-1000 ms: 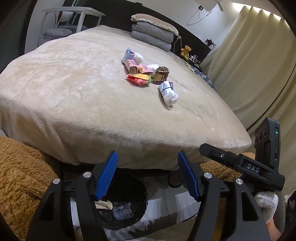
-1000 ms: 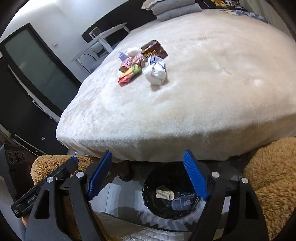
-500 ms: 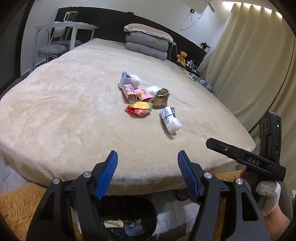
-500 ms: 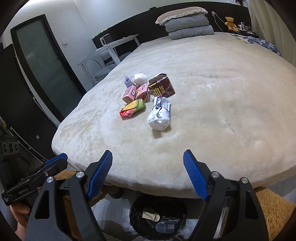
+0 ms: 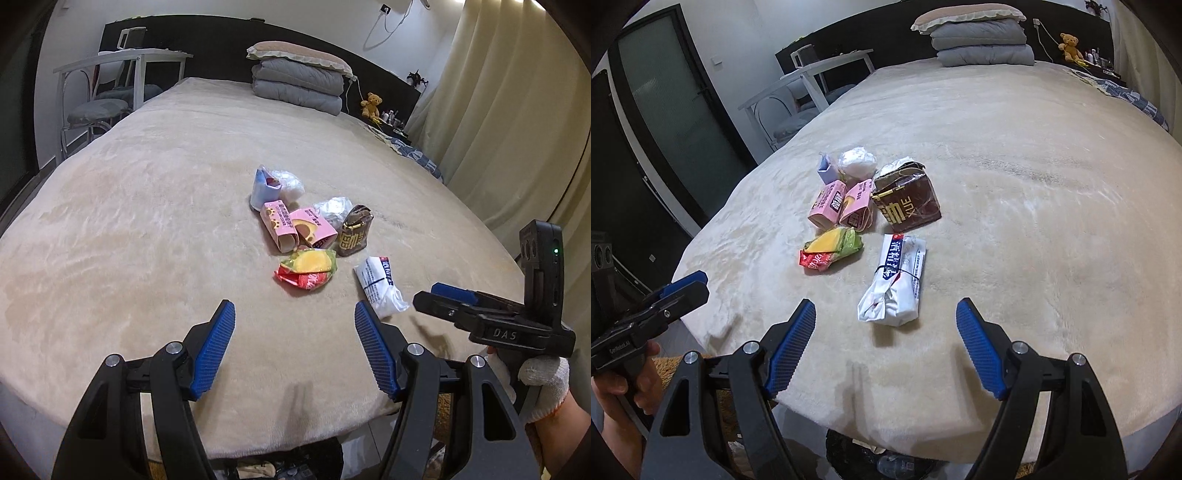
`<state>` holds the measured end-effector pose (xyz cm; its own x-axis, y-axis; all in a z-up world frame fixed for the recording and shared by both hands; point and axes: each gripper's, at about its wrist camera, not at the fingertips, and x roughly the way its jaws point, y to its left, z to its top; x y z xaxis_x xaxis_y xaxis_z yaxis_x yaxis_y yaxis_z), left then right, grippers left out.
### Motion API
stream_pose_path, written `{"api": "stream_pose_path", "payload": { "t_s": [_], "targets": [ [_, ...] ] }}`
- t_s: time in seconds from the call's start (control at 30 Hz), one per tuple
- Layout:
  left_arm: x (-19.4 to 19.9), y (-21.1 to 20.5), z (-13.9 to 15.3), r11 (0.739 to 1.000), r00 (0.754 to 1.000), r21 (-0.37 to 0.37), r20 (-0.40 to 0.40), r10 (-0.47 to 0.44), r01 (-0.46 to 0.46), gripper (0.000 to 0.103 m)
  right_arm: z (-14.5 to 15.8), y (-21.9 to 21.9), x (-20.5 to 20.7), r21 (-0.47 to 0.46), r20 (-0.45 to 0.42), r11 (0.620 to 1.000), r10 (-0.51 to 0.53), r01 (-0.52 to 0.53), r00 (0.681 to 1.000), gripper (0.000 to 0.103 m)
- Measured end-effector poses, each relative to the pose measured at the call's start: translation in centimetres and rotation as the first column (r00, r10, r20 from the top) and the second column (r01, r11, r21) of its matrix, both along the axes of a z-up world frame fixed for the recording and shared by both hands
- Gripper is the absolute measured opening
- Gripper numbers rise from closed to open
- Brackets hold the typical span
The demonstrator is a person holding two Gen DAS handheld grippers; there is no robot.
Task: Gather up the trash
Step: 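Grasp the white wrapped packet with the right tool, then grasp the yellow-red snack wrapper with the left tool while the right tool holds the packet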
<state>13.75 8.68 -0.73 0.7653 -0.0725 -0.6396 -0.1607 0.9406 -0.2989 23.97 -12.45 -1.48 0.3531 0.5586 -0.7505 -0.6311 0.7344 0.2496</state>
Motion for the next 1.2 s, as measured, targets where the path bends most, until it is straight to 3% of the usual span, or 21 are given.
{"api": "stream_pose_path", "payload": {
  "t_s": [0.23,0.37,0.47,0.73,0.87,1.2],
  "targets": [
    [2.2,1.1,1.0,1.0,0.999,0.02,0.042,-0.009,0.009,0.071,-1.9,3.1,2.5,-0.083,-0.013,0.996,0.03,-0.031,0.999,0.064],
    [3.1,1.6,1.0,0.999,0.999,0.032,0.035,-0.002,0.001,0.071,-2.8,4.2,3.0,-0.133,-0.008,0.99,0.043,-0.043,0.999,0.047],
    [3.5,2.0,0.8,0.999,1.0,0.035,0.024,0.008,-0.009,0.071,-3.2,4.5,3.4,-0.139,-0.011,0.989,0.047,-0.048,0.999,0.042],
    [3.3,2.1,0.8,0.999,1.0,0.032,0.021,0.015,-0.015,0.071,-2.0,3.7,3.1,-0.101,0.002,0.994,0.037,-0.037,0.999,0.039],
    [4.0,1.9,0.1,1.0,1.0,0.011,-0.028,-0.008,0.008,0.074,-0.6,2.9,2.4,-0.057,0.021,0.998,0.029,-0.028,0.999,0.039],
    [7.2,-0.1,-1.1,0.995,0.992,0.059,-0.102,-0.071,0.078,0.074,1.1,0.3,0.9,0.038,0.005,0.999,0.002,-0.002,1.0,0.039]
  ]
}}
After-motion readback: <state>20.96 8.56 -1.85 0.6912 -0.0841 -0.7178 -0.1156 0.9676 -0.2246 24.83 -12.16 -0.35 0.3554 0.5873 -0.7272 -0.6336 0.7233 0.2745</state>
